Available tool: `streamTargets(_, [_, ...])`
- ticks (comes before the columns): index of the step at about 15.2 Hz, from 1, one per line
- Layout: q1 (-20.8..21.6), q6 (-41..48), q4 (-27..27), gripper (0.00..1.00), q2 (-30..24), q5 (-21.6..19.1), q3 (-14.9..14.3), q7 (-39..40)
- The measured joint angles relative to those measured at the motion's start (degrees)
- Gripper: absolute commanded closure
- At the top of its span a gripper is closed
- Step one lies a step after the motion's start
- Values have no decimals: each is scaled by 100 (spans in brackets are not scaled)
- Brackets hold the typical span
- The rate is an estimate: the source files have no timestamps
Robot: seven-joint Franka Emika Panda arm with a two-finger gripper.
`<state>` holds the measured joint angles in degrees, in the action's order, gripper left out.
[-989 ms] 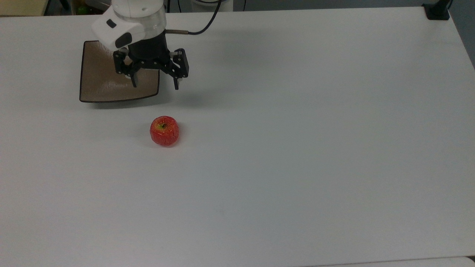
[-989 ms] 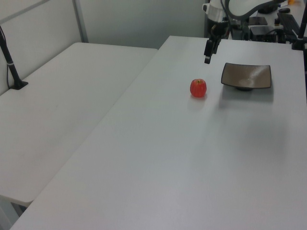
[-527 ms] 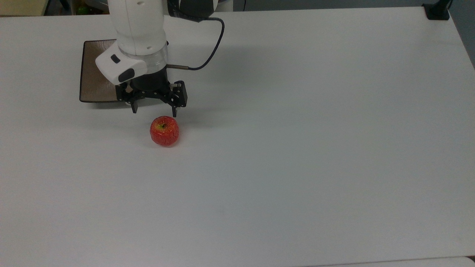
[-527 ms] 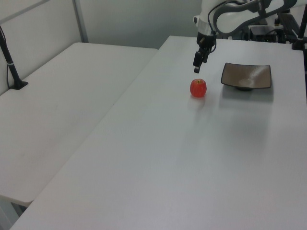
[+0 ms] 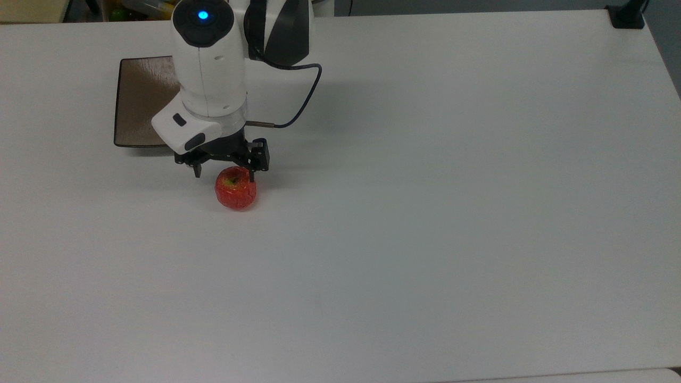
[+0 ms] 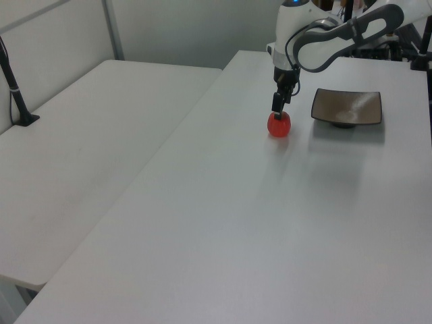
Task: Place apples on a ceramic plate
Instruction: 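Close the gripper around the red apple, then lift the apple and carry it over the brown plate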
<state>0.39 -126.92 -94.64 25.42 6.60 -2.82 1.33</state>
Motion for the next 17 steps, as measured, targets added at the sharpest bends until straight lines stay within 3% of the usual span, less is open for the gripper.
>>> streamTargets(5, [6, 0, 12, 0, 130, 7, 66, -9])
streamTargets(7, [7, -19, 13, 5, 154, 97, 69, -83])
streamTargets(9, [7, -172, 14, 48, 184, 202, 70, -286])
streamTargets(10, [7, -249, 14, 55, 204, 251, 72, -372])
streamTargets(17, [7, -328, 49, 54, 246, 327, 94, -641])
